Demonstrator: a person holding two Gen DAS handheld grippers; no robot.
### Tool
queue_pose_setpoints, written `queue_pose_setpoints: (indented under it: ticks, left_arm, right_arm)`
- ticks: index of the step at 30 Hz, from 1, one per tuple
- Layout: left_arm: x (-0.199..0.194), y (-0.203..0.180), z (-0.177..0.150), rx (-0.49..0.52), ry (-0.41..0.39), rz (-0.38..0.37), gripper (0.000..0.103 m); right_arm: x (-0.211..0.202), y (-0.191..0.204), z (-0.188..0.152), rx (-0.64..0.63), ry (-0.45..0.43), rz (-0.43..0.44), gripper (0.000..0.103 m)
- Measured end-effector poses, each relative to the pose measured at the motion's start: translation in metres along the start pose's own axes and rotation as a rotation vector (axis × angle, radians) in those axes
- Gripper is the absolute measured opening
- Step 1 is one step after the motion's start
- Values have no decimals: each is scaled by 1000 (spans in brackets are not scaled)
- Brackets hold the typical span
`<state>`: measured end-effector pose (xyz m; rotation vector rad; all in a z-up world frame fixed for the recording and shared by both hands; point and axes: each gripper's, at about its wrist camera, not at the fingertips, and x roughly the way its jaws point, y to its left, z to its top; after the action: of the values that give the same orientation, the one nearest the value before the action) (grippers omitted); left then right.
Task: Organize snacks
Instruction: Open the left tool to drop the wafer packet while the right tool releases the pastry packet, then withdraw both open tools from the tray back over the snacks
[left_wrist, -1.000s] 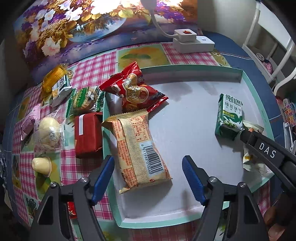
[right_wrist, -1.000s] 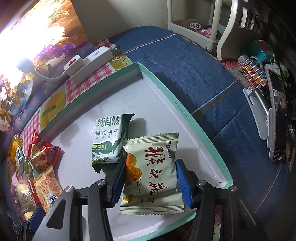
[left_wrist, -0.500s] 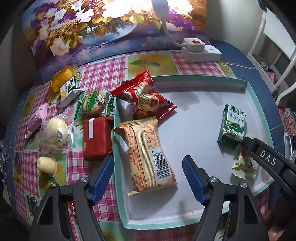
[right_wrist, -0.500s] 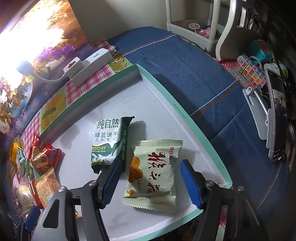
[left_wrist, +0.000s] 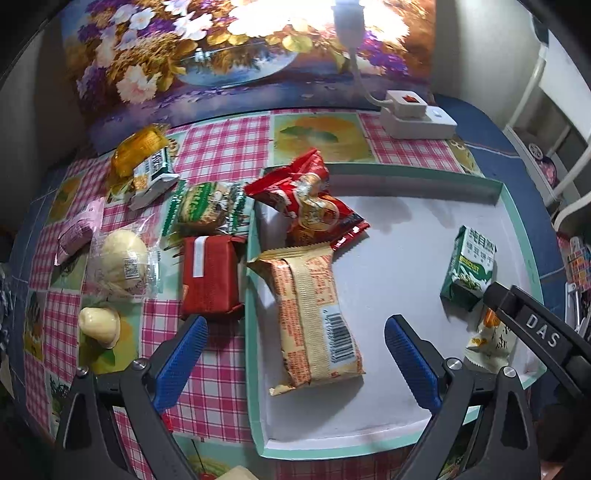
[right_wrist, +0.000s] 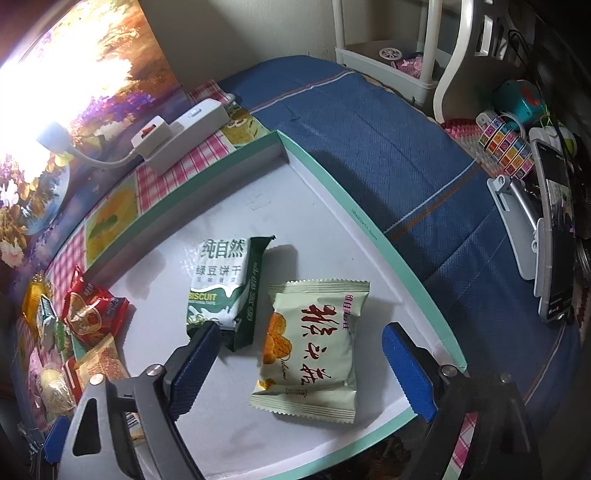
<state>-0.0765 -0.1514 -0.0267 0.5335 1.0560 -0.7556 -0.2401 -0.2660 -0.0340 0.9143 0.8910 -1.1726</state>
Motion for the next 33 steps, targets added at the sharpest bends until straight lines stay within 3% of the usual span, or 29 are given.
queue_pose_setpoints:
  ticks: [6, 7, 8, 27, 33]
  left_arm:
    - [1, 12, 2, -38, -9, 18, 98]
    - [1, 15, 2, -47, -8, 17, 98]
    - [0, 17, 2, -56, -8, 14, 98]
    - [-15, 86, 11, -289, -43, -20, 98]
    - [-16, 121, 10, -360, -20, 33, 98]
  right_arm:
    - [-3, 7, 0, -26, -16, 23, 93]
    - [-2, 8, 0, -29, -18, 26, 101]
    - [-3, 9, 0, -31, -19, 28, 103]
    - [-15, 47, -13, -154, -60, 85, 103]
    - [-22, 68, -24, -234, -72, 95, 103]
